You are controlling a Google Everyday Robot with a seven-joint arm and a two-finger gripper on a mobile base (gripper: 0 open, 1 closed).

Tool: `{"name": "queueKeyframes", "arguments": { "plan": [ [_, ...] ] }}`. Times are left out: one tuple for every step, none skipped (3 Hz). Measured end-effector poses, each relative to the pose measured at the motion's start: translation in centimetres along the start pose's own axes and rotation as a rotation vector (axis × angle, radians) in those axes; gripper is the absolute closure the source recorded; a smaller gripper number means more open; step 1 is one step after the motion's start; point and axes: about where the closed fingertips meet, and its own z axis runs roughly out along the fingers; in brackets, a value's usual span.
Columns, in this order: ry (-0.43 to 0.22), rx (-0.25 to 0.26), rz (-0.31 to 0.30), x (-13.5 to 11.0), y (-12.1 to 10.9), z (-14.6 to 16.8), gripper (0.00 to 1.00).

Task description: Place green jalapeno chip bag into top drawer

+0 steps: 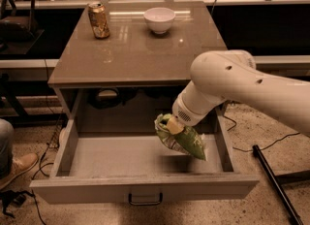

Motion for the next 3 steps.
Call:
{"name": "queueKeyframes", "arguments": {
  "plan": [
    [-0.021, -0.021, 0.029, -0.9, 0.3, 2.3, 0.28],
    [-0.113, 0.036, 0.105, -2.2, -0.2, 1.7, 0.00],
    [-0.168, 0.054, 0.152, -1.4, -1.5, -0.3, 0.00]
  ]
}}
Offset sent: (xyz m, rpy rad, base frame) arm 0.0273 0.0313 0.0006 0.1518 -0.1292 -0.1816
